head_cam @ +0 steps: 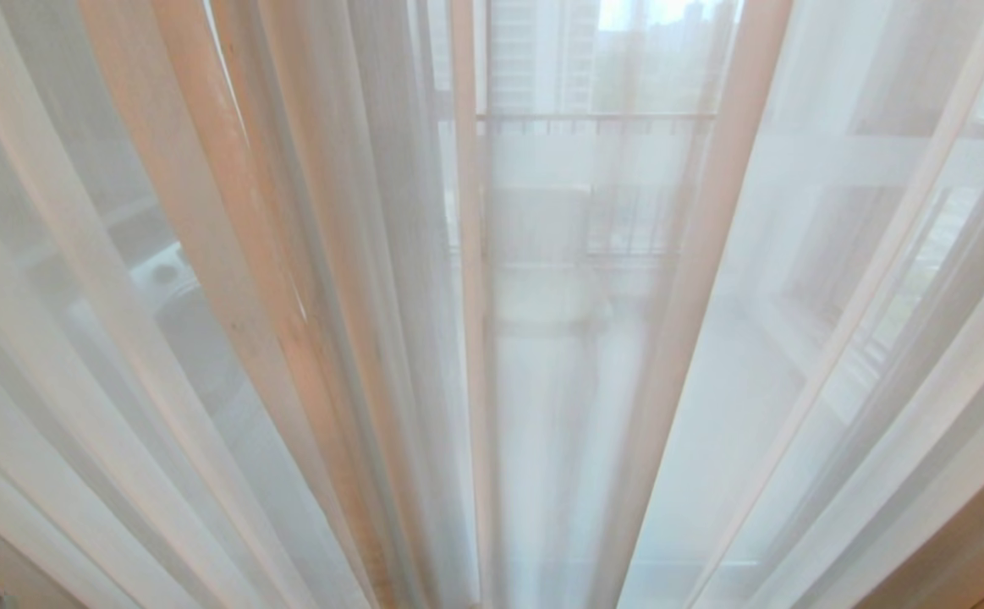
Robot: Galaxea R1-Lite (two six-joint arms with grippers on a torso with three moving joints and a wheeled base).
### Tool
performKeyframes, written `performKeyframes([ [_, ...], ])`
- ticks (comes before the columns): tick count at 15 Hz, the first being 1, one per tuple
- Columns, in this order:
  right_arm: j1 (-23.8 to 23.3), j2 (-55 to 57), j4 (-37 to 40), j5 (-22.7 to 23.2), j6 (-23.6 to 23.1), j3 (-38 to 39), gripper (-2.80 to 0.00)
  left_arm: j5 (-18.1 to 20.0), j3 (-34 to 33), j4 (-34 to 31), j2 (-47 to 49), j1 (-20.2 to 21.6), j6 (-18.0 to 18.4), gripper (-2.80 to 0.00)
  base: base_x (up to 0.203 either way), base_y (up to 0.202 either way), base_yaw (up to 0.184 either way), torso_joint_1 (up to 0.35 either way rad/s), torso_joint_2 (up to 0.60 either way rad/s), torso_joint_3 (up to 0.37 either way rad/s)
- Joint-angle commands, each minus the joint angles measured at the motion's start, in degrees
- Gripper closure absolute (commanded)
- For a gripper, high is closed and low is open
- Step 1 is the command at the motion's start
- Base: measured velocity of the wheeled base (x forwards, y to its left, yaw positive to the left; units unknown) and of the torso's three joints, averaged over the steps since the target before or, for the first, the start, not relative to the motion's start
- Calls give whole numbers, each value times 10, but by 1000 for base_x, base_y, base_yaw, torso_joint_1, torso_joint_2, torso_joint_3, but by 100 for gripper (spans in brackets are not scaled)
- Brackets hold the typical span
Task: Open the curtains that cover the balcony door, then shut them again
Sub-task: Close the outer curtains on both sides
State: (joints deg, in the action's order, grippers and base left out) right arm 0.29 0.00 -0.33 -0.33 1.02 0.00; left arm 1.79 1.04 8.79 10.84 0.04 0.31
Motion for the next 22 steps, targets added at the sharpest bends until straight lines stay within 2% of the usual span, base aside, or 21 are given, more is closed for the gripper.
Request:
performKeyframes([
  [1, 1, 0, 0, 0, 0, 0, 0, -2, -10, -42, -54, -5, 0, 0, 0, 0, 0, 0, 0, 0],
  [4, 1, 0, 0, 0, 0, 0, 0, -11, -10, -84, -108, -4, -1, 0, 0, 0, 0, 0, 0, 0],
  [22, 1, 0, 0, 0, 0, 0, 0, -10, -10, -84, -108, -4, -2, 0, 0, 0, 0, 0, 0, 0],
])
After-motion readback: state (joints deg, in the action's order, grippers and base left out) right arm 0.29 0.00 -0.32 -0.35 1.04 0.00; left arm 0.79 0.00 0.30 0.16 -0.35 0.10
